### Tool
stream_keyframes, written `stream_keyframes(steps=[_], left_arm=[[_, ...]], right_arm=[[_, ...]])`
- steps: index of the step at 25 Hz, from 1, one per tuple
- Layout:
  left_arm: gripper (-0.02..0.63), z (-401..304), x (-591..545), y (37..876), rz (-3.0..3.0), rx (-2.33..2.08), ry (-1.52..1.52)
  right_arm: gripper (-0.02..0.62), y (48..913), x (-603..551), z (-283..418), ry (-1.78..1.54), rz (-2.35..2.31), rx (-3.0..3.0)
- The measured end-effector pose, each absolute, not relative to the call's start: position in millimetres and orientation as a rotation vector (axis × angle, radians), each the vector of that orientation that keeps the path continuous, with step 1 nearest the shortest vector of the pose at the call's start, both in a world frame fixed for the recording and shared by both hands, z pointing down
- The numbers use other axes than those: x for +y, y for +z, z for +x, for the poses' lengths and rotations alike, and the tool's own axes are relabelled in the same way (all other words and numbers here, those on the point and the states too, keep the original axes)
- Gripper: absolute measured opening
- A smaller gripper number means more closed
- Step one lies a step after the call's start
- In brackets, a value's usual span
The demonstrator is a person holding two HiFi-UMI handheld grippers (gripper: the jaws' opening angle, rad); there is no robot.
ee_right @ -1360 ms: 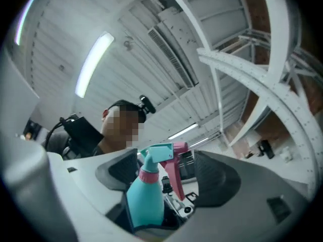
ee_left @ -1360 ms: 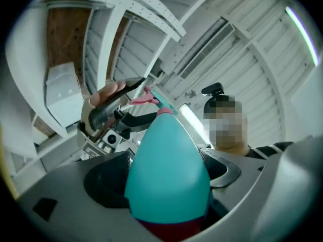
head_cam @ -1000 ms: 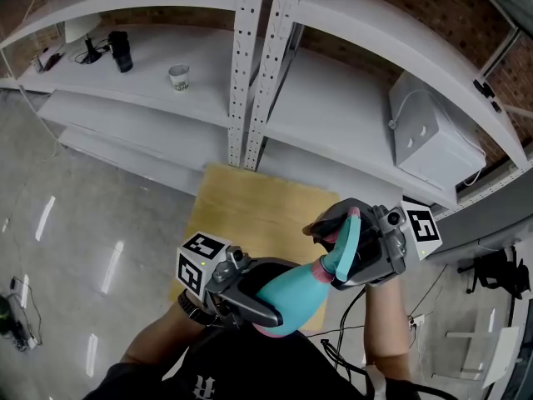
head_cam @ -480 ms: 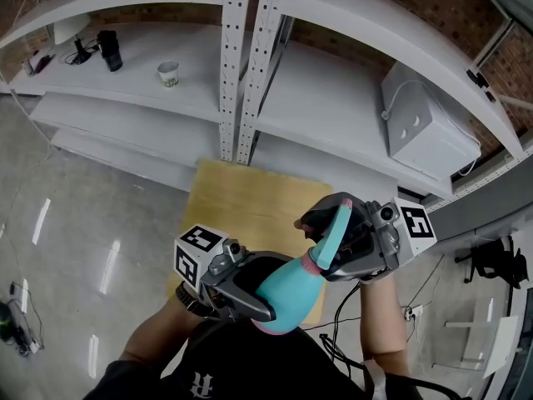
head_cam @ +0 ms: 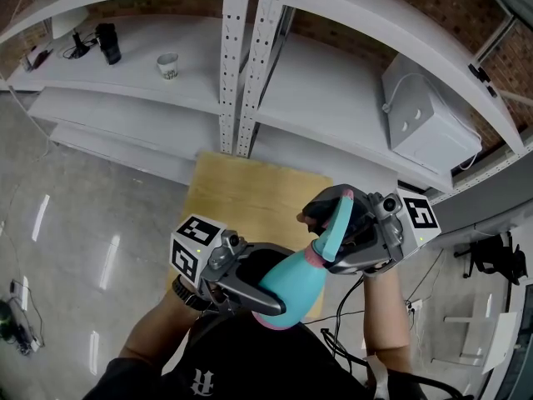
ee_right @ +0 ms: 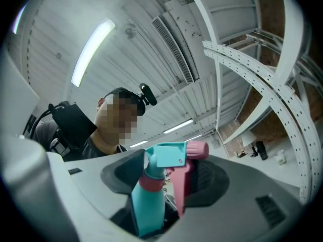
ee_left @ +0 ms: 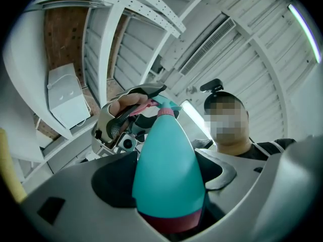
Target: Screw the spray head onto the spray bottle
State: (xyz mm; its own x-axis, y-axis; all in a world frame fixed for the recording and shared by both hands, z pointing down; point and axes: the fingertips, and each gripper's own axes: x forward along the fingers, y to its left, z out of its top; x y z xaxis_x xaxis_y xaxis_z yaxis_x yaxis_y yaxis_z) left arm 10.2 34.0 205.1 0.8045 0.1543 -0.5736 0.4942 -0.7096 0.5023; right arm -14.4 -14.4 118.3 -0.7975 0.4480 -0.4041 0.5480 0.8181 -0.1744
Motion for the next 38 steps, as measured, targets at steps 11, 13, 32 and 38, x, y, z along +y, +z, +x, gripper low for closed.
stream_keyframes(steps=[11, 13, 32, 38], left_arm=[[0.354, -2.1, 41.1, 209.9, 2.346, 0.467, -0.706], [0.354, -5.8, 42.2, 206.4, 2.365, 0.476, -0.738], [0.354, -55.7, 57.9, 218.8, 2.599, 0.221, -0.743], [0.354, -37.8, 98.4, 234.7, 2.63, 0.112, -0.711]], right_arm=[[0.244, 126.4, -5.7, -28.9, -0.366, 0.749, 2.716], [0.245, 120.9, -5.2, -31.5, -0.344, 0.724, 2.711], [0.01, 208.4, -71.3, 41.7, -0.776, -0.657, 2.553], [0.002, 226.9, -9.1, 55.8, -0.695, -0.767, 2.677]])
